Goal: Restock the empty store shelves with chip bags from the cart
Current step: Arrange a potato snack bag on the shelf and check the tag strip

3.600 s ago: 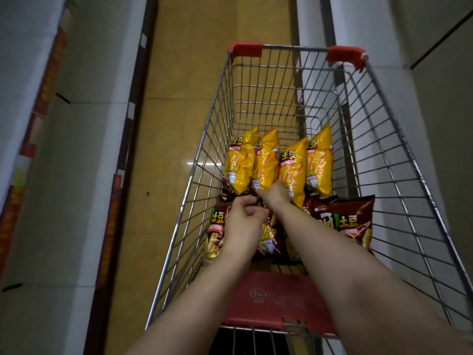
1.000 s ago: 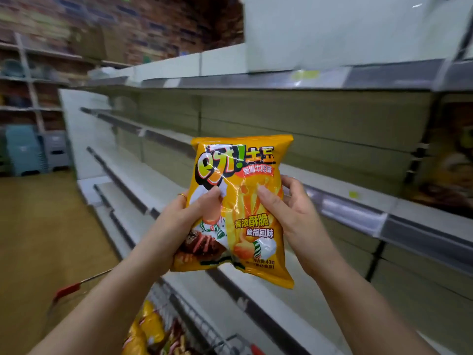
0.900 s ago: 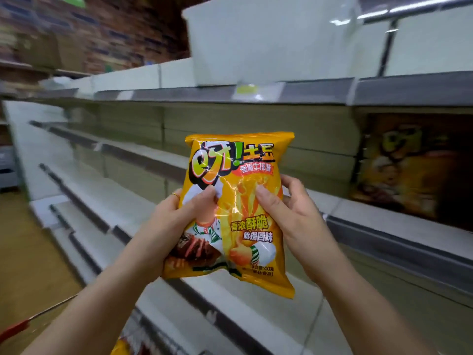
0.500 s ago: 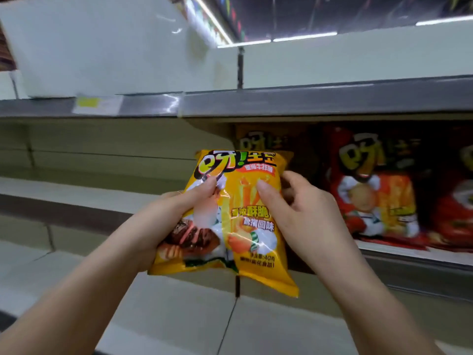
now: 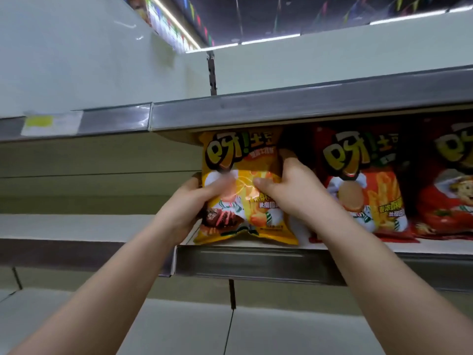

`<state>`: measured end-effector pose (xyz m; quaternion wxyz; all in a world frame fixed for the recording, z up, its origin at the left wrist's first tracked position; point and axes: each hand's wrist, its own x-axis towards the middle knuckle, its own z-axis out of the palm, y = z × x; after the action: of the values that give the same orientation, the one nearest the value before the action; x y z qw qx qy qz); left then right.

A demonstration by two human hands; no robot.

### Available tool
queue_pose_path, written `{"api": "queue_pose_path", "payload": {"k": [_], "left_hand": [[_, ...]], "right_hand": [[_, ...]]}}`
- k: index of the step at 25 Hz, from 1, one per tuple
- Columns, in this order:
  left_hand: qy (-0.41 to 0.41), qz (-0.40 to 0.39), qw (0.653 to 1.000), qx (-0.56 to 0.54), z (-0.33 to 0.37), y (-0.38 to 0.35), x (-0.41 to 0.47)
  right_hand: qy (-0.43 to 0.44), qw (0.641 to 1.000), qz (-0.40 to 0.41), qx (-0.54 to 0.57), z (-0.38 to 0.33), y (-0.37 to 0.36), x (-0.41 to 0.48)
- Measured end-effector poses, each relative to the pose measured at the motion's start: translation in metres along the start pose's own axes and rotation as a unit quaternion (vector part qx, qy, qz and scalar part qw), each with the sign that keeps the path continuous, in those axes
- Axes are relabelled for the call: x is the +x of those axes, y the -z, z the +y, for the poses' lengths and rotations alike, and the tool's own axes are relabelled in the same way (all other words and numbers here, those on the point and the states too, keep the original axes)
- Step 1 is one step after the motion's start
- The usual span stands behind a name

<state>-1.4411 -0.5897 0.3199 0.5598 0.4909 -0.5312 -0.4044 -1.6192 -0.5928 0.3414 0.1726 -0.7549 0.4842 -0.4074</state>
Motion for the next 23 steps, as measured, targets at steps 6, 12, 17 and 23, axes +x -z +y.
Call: {"api": "queue_pose_path", "payload": {"k": [6, 12, 17, 23], "left_hand": [[-0.022, -0.041, 0.998, -0.038, -0.014, -0.002, 0.026], [-0.040, -0.026, 0.999, -0.013, -0.017, 0.000, 0.027], [-0.103, 0.129, 0.986, 0.016, -0.022, 0.007, 0.001], [-0.211, 0.283, 0.936, 0.001, -0.039, 0.032, -0.084]], "right_hand": [[-0.101, 0.991, -0.023, -0.080, 0.002, -0.014, 0.013], [-0.123, 0.983, -0.028, -0.135, -0.003, -0.021, 0.012], [0.135, 0.976, 0.153, -0.074, -0.001, -0.039, -0.016], [0.334, 0.913, 0.142, 0.184, -0.025, -0.109, -0.047]]}}
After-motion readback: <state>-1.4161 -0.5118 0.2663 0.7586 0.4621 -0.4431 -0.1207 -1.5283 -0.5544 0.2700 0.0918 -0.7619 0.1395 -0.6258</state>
